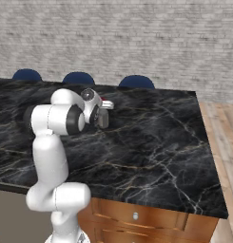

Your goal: Place the beer and liquor on the top shelf of the fridge to keep them out of children's reach, and place the sweet potato on lower shelves for easy access.

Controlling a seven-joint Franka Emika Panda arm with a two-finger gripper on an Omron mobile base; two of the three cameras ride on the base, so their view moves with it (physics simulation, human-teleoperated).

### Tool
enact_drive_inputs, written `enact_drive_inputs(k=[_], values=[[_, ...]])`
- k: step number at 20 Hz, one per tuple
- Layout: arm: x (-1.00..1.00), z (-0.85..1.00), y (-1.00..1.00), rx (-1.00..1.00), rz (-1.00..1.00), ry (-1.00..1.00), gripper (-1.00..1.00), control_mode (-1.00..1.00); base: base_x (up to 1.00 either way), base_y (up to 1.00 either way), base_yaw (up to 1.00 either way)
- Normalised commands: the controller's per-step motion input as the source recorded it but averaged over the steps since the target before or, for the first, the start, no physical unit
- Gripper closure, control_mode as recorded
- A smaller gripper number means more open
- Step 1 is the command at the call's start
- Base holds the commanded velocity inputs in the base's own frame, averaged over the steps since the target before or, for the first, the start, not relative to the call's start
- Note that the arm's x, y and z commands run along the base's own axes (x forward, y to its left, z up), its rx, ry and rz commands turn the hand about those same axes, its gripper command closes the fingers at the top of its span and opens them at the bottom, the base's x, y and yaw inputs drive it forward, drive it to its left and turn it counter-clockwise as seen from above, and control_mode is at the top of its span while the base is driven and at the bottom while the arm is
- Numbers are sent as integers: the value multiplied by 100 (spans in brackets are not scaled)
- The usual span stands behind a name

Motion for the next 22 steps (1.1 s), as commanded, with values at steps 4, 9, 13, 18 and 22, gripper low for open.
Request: enact_drive_inputs(k=[4,9,13,18,22], values=[[38,-20,0,0,0,0,-100,-100,0,0,0],[37,-19,0,0,0,0,-100,-100,0,0,0],[37,-15,0,0,0,0,-100,-100,0,0,0],[35,-13,0,0,0,0,-100,-100,0,0,0],[26,-10,0,0,0,0,-100,-100,0,0,0]])
